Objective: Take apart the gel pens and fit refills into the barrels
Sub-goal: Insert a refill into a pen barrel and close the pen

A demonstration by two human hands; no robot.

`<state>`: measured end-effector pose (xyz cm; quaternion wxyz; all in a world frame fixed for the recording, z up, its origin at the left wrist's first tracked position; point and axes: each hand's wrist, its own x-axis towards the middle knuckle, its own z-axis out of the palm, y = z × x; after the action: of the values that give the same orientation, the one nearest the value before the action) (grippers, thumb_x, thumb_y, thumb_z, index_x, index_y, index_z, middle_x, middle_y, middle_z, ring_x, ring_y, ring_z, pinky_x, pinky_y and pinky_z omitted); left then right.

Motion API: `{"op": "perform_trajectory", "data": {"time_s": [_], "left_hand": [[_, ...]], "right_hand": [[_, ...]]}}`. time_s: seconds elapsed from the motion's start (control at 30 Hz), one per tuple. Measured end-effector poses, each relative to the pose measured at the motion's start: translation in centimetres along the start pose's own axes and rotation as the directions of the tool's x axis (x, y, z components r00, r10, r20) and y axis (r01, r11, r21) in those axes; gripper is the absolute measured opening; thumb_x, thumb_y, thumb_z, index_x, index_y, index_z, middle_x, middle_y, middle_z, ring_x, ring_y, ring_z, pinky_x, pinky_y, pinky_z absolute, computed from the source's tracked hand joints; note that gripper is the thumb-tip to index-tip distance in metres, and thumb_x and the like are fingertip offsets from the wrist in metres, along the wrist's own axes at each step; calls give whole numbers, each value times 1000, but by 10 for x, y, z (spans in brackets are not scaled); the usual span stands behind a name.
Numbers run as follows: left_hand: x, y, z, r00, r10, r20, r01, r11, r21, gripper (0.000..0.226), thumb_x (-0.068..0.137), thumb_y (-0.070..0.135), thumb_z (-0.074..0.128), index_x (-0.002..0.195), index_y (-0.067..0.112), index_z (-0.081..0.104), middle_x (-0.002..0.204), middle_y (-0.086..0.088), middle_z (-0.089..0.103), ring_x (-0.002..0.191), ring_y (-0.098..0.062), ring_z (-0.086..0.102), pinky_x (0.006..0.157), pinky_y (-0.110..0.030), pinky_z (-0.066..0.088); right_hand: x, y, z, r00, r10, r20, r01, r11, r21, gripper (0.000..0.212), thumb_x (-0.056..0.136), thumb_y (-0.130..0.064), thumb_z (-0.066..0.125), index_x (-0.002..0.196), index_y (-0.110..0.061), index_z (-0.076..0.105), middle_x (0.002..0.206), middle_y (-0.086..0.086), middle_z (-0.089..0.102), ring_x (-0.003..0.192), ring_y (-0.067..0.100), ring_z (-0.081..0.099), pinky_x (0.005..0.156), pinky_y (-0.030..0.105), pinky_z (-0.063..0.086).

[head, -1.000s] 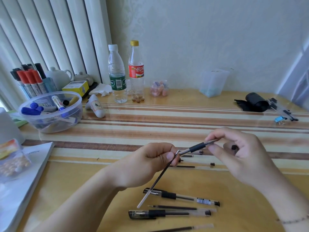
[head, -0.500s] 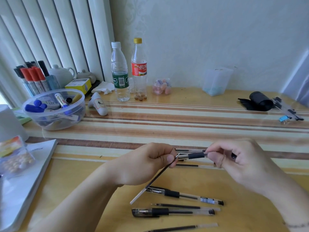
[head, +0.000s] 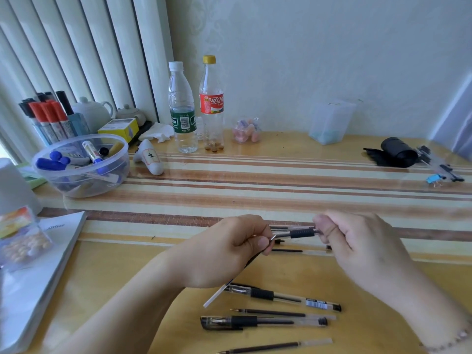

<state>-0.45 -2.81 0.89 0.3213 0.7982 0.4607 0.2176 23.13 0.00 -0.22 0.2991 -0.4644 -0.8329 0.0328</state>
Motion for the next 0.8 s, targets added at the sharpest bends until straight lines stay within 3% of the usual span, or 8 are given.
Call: {"op": "perform_trajectory", "data": {"time_s": [0.07, 0.17, 0.33, 0.43, 0.53, 0.6, 0.67, 0.8], "left_hand": [[0, 2, 1, 1000, 20, -24, -18, 997, 77, 26, 100, 13, 44, 81, 29, 52, 81, 8, 54, 74, -10, 47, 68, -20, 38], [0, 1, -1, 1000, 12, -27, -9, 995, 103, 26, 99, 11, 44, 80, 28, 51, 84, 5, 55, 75, -9, 46, 69, -19, 38], [0, 3, -2, 999, -10, -42, 13, 996, 92, 25, 99, 12, 44, 80, 27, 52, 76, 8, 52, 70, -6, 43, 64, -15, 35], [0, 3, 1, 998, 9, -56, -3, 995, 95, 26, 99, 12, 46, 80, 29, 51, 79, 5, 55, 72, -9, 45, 66, -18, 37], [-1, 5, 3, 997, 30, -73, -23, 995, 95, 25, 99, 12, 47, 80, 29, 51, 76, 6, 54, 70, -7, 45, 63, -16, 35], [-1, 6, 2, 995, 41, -92, -33, 995, 91, 27, 98, 10, 47, 79, 28, 50, 73, 9, 50, 68, -4, 44, 61, -11, 31], [-1, 6, 3, 990, 77, -115, -61, 989, 134, 27, 98, 8, 47, 80, 27, 49, 77, 12, 50, 72, -2, 46, 65, -9, 31], [-2, 9, 5, 977, 175, -124, -139, 957, 257, 24, 98, 9, 45, 84, 29, 44, 88, 11, 48, 80, -2, 44, 72, -9, 31]], "right_hand": [[-1, 2, 2, 998, 54, 19, -55, 997, 53, 55, 95, -58, 26, 56, -28, 52, 47, -8, 57, 49, 9, 56, 42, 22, 37], [0, 4, -6, 994, 59, 91, -76, 979, 187, 49, 90, -68, 26, 74, -38, 61, 60, -1, 64, 51, 13, 58, 48, 36, 48], [0, -1, -7, 996, 43, 79, -52, 993, 111, 7, 86, -36, 60, 80, -34, 62, 68, -18, 63, 59, -2, 57, 47, 18, 34], [0, -3, -1, 996, 62, 71, -62, 998, 6, 13, 89, -37, 54, 77, -34, 57, 66, -24, 59, 57, 1, 54, 43, 15, 26], [-1, -8, 1, 999, 33, -15, -35, 992, -124, 21, 92, -35, 46, 73, -31, 53, 43, -22, 36, 39, -3, 40, 40, 13, 20], [-1, -9, 4, 999, 23, -31, -28, 988, -152, 29, 93, -37, 36, 73, -28, 55, 51, -24, 43, 43, -3, 45, 35, 17, 30], [-1, -7, 9, 998, 30, -49, -38, 986, -159, 41, 94, -40, 30, 71, -22, 58, 55, -17, 56, 46, 10, 55, 36, 28, 43], [-3, -4, 15, 994, 98, -43, -100, 994, -47, 41, 96, -35, 34, 61, -24, 51, 49, -11, 53, 49, 13, 57, 43, 35, 47]]}}
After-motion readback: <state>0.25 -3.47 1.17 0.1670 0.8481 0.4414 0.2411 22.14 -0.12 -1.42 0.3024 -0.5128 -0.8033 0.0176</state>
